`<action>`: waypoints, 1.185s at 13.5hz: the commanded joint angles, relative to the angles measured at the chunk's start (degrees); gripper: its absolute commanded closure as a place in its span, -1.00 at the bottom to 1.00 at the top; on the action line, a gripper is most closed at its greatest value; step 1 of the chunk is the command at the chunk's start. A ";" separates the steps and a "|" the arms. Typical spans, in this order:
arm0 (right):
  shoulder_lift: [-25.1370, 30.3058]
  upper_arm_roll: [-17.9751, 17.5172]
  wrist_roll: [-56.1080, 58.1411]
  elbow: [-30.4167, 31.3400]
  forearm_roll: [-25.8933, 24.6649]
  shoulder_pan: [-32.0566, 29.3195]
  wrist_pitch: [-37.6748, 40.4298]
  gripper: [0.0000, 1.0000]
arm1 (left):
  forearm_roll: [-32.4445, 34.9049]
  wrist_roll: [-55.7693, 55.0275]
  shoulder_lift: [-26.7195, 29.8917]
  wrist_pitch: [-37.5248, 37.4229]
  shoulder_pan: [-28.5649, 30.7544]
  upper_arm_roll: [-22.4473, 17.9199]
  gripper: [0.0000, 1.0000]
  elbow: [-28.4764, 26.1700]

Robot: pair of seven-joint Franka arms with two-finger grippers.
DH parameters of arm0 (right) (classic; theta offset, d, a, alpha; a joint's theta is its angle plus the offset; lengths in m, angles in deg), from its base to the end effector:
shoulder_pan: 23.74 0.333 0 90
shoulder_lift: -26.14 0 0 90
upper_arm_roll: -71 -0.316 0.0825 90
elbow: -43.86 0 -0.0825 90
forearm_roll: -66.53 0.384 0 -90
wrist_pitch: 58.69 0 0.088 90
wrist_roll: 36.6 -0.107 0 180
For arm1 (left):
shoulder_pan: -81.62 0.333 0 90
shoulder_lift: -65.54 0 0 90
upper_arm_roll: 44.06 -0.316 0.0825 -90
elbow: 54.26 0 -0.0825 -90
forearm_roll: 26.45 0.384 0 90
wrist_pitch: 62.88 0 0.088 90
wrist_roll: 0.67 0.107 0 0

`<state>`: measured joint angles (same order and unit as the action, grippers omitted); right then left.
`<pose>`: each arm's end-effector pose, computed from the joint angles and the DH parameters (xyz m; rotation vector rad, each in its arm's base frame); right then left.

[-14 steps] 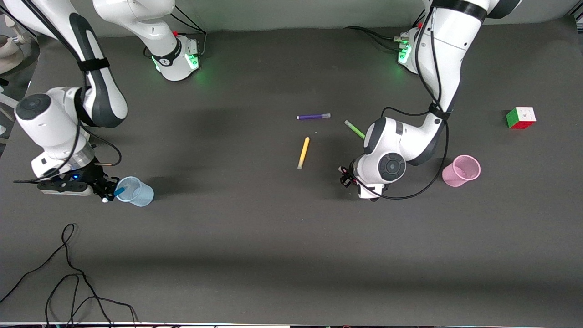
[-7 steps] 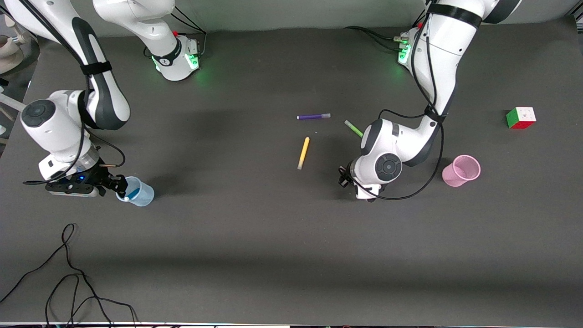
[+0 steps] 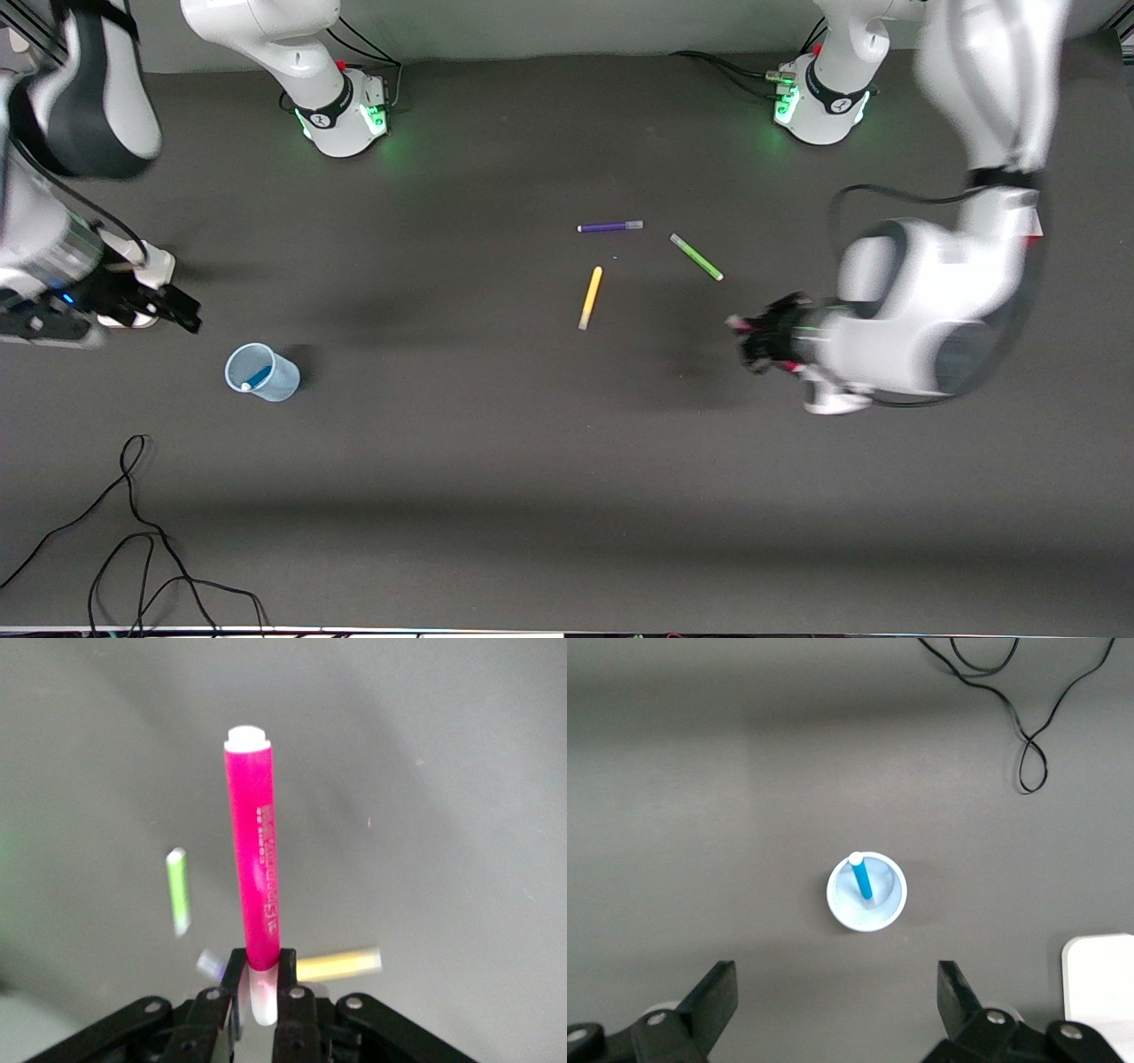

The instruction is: Place pink and blue markers in matching cups

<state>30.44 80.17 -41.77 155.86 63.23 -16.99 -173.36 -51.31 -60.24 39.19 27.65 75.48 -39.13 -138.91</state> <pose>0.5493 -0.0287 0.5201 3.0922 -0.1731 0.1888 0.6320 -0.1607 0.3997 2.5462 1.2808 -0.8157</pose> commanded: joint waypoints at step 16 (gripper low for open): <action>9.14 1.46 7.36 -5.92 4.00 0.29 16.32 -1.00 | -16.09 45.15 -3.00 -13.81 37.70 0.52 1.00 -18.27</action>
<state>40.23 80.22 -35.47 151.78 66.20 -16.91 -158.64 -66.05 -17.27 36.13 12.38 111.95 -39.22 -154.76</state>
